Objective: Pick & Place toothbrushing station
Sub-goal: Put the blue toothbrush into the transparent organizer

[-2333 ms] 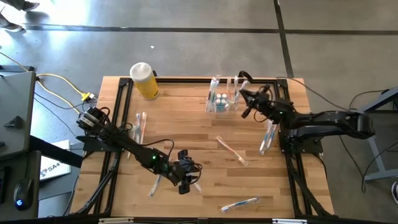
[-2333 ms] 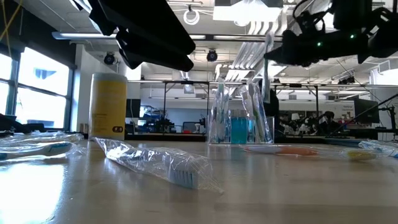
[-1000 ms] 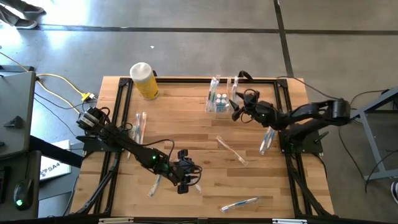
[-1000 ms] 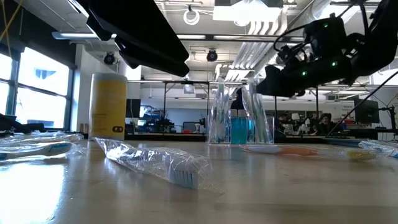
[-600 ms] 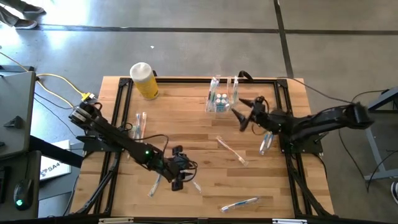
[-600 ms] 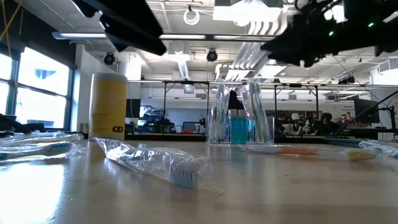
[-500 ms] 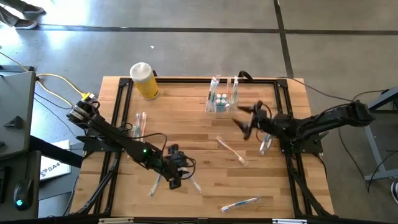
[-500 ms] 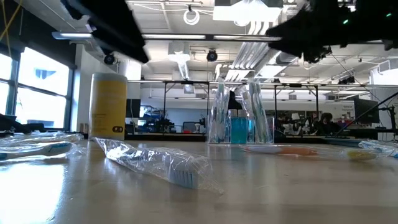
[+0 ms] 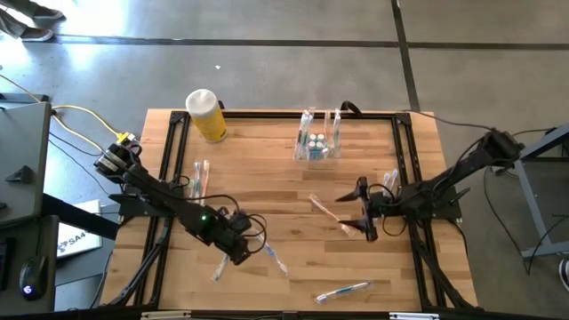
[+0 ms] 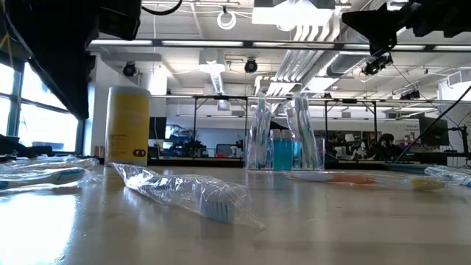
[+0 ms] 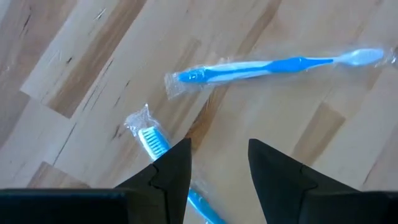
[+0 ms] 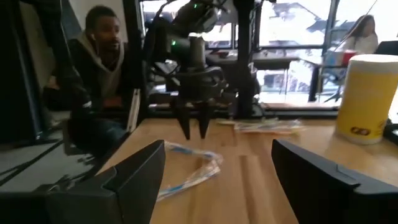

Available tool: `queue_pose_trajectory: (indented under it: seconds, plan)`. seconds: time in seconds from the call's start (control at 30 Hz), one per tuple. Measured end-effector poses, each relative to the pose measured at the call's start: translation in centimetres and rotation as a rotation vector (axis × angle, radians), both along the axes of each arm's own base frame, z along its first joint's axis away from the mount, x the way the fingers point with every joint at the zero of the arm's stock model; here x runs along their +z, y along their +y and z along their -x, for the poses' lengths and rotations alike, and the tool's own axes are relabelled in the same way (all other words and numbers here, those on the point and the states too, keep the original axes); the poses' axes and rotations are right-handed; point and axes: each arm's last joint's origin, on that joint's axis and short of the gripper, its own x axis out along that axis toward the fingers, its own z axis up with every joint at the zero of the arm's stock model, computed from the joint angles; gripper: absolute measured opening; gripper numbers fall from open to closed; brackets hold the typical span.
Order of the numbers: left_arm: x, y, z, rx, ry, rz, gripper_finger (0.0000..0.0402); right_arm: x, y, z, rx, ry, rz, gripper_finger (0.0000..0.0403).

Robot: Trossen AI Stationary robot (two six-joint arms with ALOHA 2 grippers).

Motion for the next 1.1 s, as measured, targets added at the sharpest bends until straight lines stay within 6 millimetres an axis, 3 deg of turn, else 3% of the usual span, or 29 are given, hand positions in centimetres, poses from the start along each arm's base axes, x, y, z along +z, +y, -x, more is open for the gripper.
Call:
queue_pose_trajectory:
  seconds: [0.5, 0.77, 1.1]
  plan:
    - [-2.4, -0.8, -0.4, -0.035, 0.139, 0.033, 0.0154, -1.8, 1.0, -0.9, 0.036, 0.086, -0.114, 0.0286]
    - [-2.7, 0.0, 0.9, 0.113, 0.274, 0.002, 0.0154, -2.6, 1.3, -1.4, 0.038, 0.113, -0.126, 0.0286]
    - [-2.8, -0.6, -0.1, 0.12, 0.164, 0.033, 0.0154, -2.7, 1.5, -1.5, 0.071, 0.108, -0.122, 0.0286]
